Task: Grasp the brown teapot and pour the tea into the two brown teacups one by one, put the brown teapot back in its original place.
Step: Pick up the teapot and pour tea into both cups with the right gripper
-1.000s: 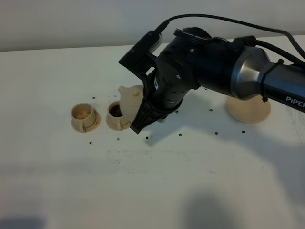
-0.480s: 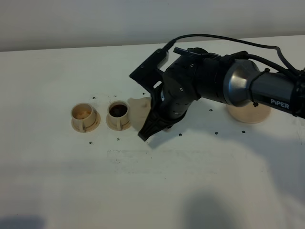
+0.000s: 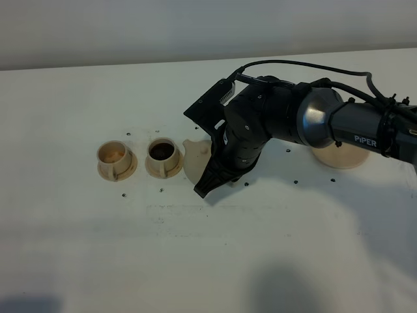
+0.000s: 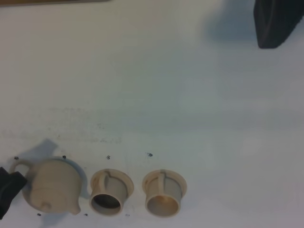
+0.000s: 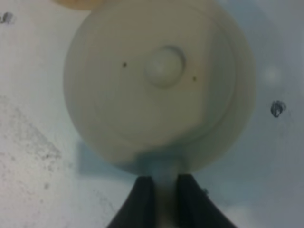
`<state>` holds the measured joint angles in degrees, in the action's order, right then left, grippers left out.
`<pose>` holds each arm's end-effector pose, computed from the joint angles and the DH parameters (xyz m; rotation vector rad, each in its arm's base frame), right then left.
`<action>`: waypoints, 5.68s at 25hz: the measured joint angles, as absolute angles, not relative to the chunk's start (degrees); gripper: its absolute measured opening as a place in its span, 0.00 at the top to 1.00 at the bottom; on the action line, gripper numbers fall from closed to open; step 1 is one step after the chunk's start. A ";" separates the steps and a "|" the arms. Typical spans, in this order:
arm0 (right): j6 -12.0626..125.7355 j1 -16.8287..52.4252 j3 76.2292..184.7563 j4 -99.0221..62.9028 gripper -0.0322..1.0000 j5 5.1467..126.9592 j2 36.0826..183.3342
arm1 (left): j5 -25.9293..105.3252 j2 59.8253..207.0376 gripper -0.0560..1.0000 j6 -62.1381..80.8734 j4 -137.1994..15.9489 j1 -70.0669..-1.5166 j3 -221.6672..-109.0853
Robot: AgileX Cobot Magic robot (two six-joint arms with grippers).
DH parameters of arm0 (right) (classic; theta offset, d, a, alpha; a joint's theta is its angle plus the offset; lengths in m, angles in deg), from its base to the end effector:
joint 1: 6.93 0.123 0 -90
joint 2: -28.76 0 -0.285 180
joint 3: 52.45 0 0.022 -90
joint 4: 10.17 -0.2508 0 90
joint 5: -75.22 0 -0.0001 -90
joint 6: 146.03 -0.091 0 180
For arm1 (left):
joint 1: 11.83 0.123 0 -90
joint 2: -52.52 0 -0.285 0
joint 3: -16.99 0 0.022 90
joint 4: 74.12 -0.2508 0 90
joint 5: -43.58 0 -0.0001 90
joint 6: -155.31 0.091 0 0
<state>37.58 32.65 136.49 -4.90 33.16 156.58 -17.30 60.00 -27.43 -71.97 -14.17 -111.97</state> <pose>0.3386 0.2727 0.1604 -1.1066 2.5750 0.0478 -0.0011 -0.0029 0.2651 -0.0063 2.0848 -0.0992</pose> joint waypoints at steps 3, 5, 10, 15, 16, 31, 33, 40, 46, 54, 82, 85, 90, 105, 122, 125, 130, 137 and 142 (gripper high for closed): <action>37.93 33.45 136.49 -4.80 0.87 31.09 155.41 | -17.30 60.00 0.63 -27.43 -71.97 -14.17 -111.97; 38.69 34.46 136.42 -4.86 0.87 28.76 153.47 | -17.30 60.00 0.63 -27.43 -71.97 -14.17 -111.97; 39.90 36.74 136.42 -5.07 0.87 26.85 147.27 | -17.30 60.00 0.63 -27.43 -71.97 -14.17 -111.97; 42.31 39.34 136.42 -2.63 0.87 25.18 144.15 | -17.30 60.00 0.63 -27.43 -71.97 -14.17 -111.97; 42.57 40.03 136.49 -1.63 0.87 25.07 143.99 | -17.30 60.00 0.63 -27.43 -71.97 -14.17 -111.97; 53.10 42.83 143.99 12.30 0.87 27.56 148.32 | -17.30 60.00 0.63 -27.43 -71.97 -14.17 -111.97; 55.60 42.83 144.78 12.53 0.87 29.38 149.74 | -17.30 60.00 0.63 -27.43 -71.97 -14.17 -111.97; 60.66 42.83 145.04 15.22 0.87 35.45 150.86 | -17.30 60.00 0.63 -27.43 -71.97 -14.17 -111.97; 60.92 42.64 145.04 17.64 0.87 39.83 150.86 | -17.30 60.00 0.63 -27.43 -71.97 -14.17 -111.97; 60.94 41.40 146.85 17.74 0.87 41.52 153.41 | -17.30 60.00 0.63 -27.43 -71.97 -14.17 -111.97; 65.24 40.16 159.73 19.49 0.87 41.37 164.34 | -17.30 60.00 0.63 -27.43 -71.97 -14.17 -111.97; 65.32 40.16 159.73 21.40 0.87 41.44 165.10 | -17.30 60.00 0.63 -27.43 -71.97 -14.17 -111.97; 65.32 40.26 159.73 23.62 0.87 42.72 165.79 | -17.30 60.00 0.63 -27.43 -71.97 -14.17 -111.97; 63.68 41.46 159.73 30.22 0.87 45.12 168.22 | -17.30 60.00 0.63 -27.43 -71.97 -14.17 -111.97; 64.53 42.24 159.73 35.66 0.87 45.80 169.27 | -17.30 60.00 0.63 -27.43 -71.97 -14.17 -111.97; 64.53 42.24 159.73 37.77 0.87 45.86 169.27 | -17.30 60.00 0.63 -27.43 -71.97 -14.17 -111.97; 64.53 42.24 159.73 39.88 0.87 45.95 169.27 | -17.30 60.00 0.63 -27.43 -71.97 -14.17 -111.97; 65.23 42.24 157.00 41.33 0.87 46.02 169.27 | -17.30 60.00 0.63 -27.43 -71.97 -14.17 -111.97; 65.42 42.24 156.39 41.39 0.87 45.89 169.31 | -17.30 60.00 0.63 -27.43 -71.97 -14.17 -111.97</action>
